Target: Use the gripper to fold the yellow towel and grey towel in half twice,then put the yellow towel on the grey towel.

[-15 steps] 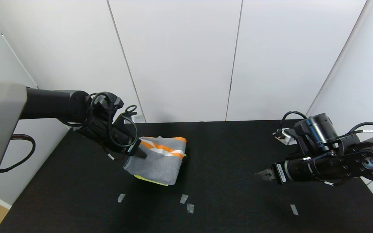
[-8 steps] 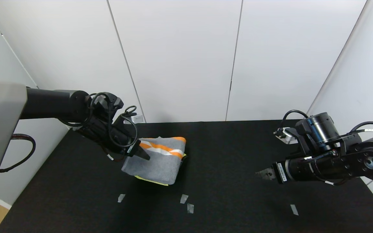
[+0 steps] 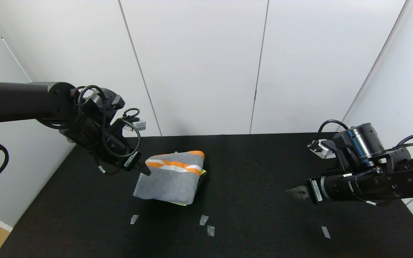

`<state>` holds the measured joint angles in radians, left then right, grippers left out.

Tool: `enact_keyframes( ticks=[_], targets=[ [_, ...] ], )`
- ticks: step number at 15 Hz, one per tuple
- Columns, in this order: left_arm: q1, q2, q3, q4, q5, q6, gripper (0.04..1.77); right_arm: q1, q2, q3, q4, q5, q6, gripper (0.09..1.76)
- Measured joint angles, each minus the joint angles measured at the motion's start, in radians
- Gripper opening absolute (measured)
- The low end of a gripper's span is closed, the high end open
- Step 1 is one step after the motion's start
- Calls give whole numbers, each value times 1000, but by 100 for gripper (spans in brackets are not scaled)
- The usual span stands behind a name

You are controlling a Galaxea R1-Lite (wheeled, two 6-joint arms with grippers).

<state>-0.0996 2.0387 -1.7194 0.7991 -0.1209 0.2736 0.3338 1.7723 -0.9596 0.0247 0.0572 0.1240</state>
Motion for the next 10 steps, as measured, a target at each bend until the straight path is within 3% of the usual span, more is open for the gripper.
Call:
enact_keyframes(
  ticks=[5, 7, 10],
  targets=[
    [-2, -115, 79, -31, -6, -16, 159, 1, -22, 117, -288, -125, 3, 171],
    [-3, -168, 161, -123, -20, -35, 162, -1, -37, 180, -376, -143, 6, 171],
    [-10, -262, 346, -348, -35, -79, 165, -14, -93, 244, -393, -146, 6, 171]
  ],
)
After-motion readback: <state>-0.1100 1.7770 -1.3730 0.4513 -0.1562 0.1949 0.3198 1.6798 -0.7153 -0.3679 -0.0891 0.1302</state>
